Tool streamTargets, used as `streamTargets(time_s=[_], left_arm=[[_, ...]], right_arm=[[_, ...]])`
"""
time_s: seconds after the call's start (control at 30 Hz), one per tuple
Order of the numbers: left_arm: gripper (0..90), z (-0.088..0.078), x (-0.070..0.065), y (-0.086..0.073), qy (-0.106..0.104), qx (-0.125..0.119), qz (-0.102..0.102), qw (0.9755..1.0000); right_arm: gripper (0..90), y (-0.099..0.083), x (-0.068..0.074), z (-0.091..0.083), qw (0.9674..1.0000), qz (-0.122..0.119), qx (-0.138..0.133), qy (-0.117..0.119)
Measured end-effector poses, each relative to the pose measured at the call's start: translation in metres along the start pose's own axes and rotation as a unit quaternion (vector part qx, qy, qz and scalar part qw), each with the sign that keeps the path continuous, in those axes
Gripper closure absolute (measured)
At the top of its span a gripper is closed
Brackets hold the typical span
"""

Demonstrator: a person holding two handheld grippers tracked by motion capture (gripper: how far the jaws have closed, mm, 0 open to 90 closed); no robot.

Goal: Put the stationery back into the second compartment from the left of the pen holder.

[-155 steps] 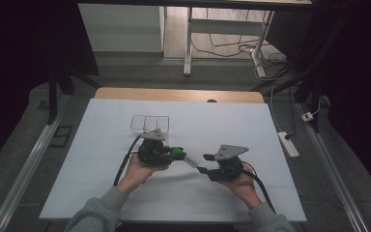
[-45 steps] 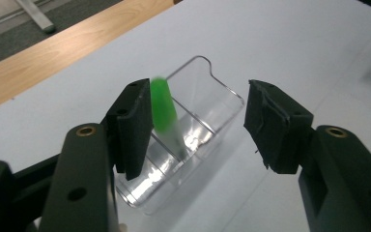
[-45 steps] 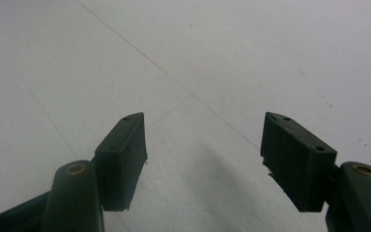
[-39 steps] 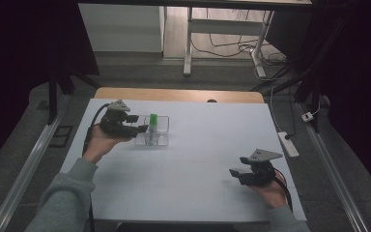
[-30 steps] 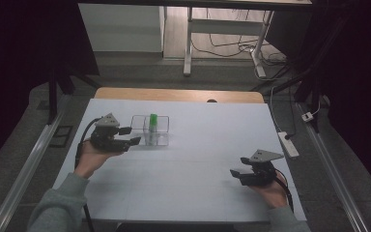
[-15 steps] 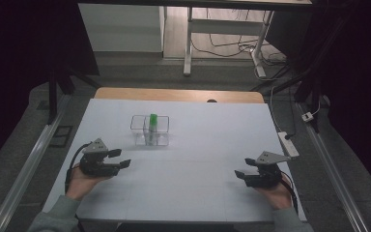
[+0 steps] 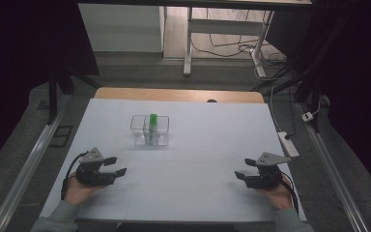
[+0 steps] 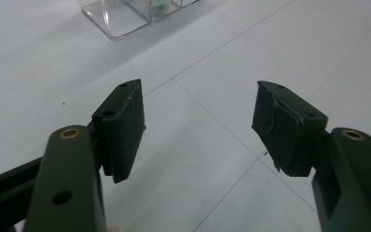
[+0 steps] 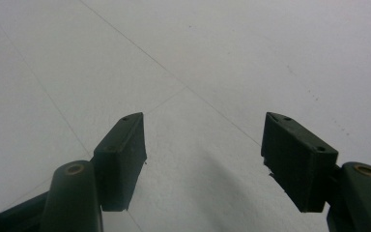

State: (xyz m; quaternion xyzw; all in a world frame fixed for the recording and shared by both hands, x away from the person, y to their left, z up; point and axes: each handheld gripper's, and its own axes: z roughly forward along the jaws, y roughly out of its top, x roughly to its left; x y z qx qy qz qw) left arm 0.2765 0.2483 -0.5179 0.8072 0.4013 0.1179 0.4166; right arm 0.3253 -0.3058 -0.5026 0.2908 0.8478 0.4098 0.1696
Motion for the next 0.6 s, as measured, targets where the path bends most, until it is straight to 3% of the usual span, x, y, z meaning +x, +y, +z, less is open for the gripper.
streamTargets(time_s=[0.6], left_arm=[[34.8,-0.0011,0.001,0.0003,0.004,-0.007,0.0,1.0]], right_arm=[[31.3,-0.0002,0.0011,0.0004,1.0,-0.003,0.003,0.006]])
